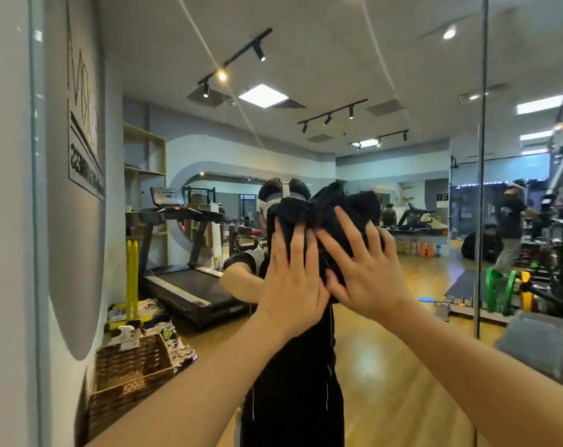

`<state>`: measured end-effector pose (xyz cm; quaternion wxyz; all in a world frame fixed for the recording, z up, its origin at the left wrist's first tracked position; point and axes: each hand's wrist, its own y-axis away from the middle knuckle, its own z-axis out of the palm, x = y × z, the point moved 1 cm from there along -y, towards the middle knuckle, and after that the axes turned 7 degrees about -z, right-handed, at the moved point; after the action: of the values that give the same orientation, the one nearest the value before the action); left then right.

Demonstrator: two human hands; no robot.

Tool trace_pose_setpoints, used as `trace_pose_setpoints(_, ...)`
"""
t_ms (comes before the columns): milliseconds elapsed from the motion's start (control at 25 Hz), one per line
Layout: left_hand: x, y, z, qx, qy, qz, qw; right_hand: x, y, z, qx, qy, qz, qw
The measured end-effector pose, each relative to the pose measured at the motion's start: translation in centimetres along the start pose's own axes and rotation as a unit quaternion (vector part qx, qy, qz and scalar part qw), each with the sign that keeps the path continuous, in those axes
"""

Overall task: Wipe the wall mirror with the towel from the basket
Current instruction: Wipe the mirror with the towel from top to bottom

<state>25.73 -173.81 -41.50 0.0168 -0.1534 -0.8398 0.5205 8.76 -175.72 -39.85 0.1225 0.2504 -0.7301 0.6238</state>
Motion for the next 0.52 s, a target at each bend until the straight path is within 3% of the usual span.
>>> trace_pose_setpoints(280, 7.0, -14.6, -2.1, 0.054, -0.025, 0.018, 0.998, 14.0, -5.8, -2.8, -0.026, 0.06, 0.053, 0.996)
trace_pose_setpoints(520, 11.2, -20.1, -1.7, 0.076, -0.013, 0.033, 0.996, 19.8, -5.8, -3.0, 0.006, 0.043, 0.102, 0.994)
